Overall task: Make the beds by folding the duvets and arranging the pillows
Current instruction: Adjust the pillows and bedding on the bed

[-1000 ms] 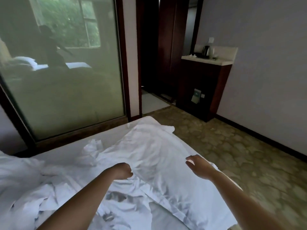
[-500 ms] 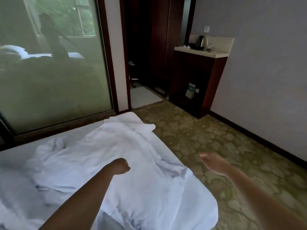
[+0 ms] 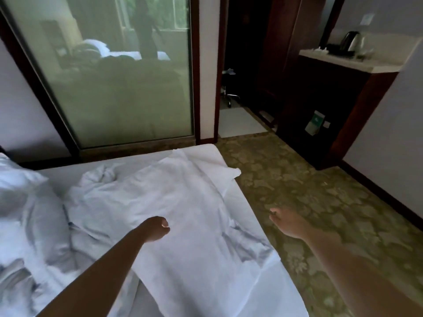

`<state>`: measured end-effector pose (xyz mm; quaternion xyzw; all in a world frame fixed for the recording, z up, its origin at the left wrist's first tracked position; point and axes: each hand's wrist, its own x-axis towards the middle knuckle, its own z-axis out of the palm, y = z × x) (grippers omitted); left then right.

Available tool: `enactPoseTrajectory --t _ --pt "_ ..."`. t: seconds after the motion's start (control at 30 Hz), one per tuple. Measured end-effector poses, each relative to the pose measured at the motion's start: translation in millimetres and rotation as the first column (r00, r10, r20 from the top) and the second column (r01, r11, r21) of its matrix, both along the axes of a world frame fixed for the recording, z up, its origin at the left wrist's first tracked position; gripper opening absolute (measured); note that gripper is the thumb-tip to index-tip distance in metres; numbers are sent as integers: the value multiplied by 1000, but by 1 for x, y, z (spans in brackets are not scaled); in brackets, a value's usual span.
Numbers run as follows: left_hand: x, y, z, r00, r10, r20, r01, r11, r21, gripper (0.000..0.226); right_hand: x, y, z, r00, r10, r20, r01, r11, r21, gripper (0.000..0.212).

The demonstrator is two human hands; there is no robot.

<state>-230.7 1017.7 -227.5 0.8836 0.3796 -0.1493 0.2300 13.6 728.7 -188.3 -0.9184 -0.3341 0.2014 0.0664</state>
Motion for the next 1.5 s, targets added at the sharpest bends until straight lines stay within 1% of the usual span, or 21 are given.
enactPoseTrajectory --t 0.07,0.2,0.33,0.4,0.47,0.6,0.7,0.8,0.83,0.9,0.93,1.0,1.03,1.1,1.17,1.2,1.3,1.37,1.4,1.43,1.5 --pt "-18 24 -11 995 96 -8 -96 995 -2 34 3 27 -6 997 74 17 -74 997 -15 48" --pt "-33 51 -38 980 184 -80 -185 983 -5 39 7 78 -17 984 172 42 -170 984 -58 55" --pt "-20 72 -71 968 225 -113 -226 974 0 45 18 125 -27 966 257 -18 -257 955 -149 61" --pt "-9 79 -73 962 269 -53 -269 963 12 50 24 157 -30 954 298 12 -292 941 -170 63" --pt "-1 83 -78 937 349 32 -349 937 -2 62 24 188 -35 937 346 55 -332 927 -174 65" --pt "2 83 -96 811 569 137 -570 821 -36 83 12 238 -54 892 444 86 -430 892 -142 70" --pt "3 84 -120 804 575 153 -589 805 74 85 13 263 -87 841 522 140 -506 851 -138 71" --pt "12 77 -142 829 532 172 -551 830 92 77 20 282 -123 775 601 195 -599 797 -77 64" --pt "17 75 -150 832 532 157 -547 834 75 79 23 290 -135 760 627 173 -628 776 -52 60" --pt "24 74 -166 812 560 167 -570 821 18 100 34 305 -162 750 654 100 -650 757 -67 55" --pt "25 75 -176 785 596 168 -603 797 -12 99 39 312 -172 749 660 58 -655 751 -82 65" --pt "25 75 -189 696 698 171 -697 713 -76 84 52 321 -196 777 625 73 -619 780 -91 90" --pt "24 73 -193 626 759 177 -756 647 -103 84 60 322 -208 816 572 82 -565 819 -99 94" --pt "23 69 -201 478 864 157 -851 500 -161 88 70 322 -219 896 420 141 -418 907 -49 98" --pt "26 64 -205 379 917 128 -891 399 -218 87 77 324 -224 957 271 106 -271 962 -6 104" --pt "29 62 -207 344 931 119 -902 363 -233 87 79 325 -226 972 231 49 -231 973 1 106" --pt "39 55 -213 256 960 113 -909 279 -309 90 84 325 -238 974 167 -153 -157 985 78 113" --pt "48 48 -209 203 970 134 -888 239 -392 95 86 326 -236 967 113 -228 -88 989 116 116" --pt "53 44 -206 183 972 146 -887 228 -403 96 88 327 -234 965 107 -241 -81 990 114 115" --pt "56 40 -202 177 972 157 -892 225 -393 97 90 328 -234 963 111 -247 -86 990 109 113" --pt "59 34 -191 210 962 172 -906 258 -335 96 93 327 -230 958 131 -254 -104 988 116 107"
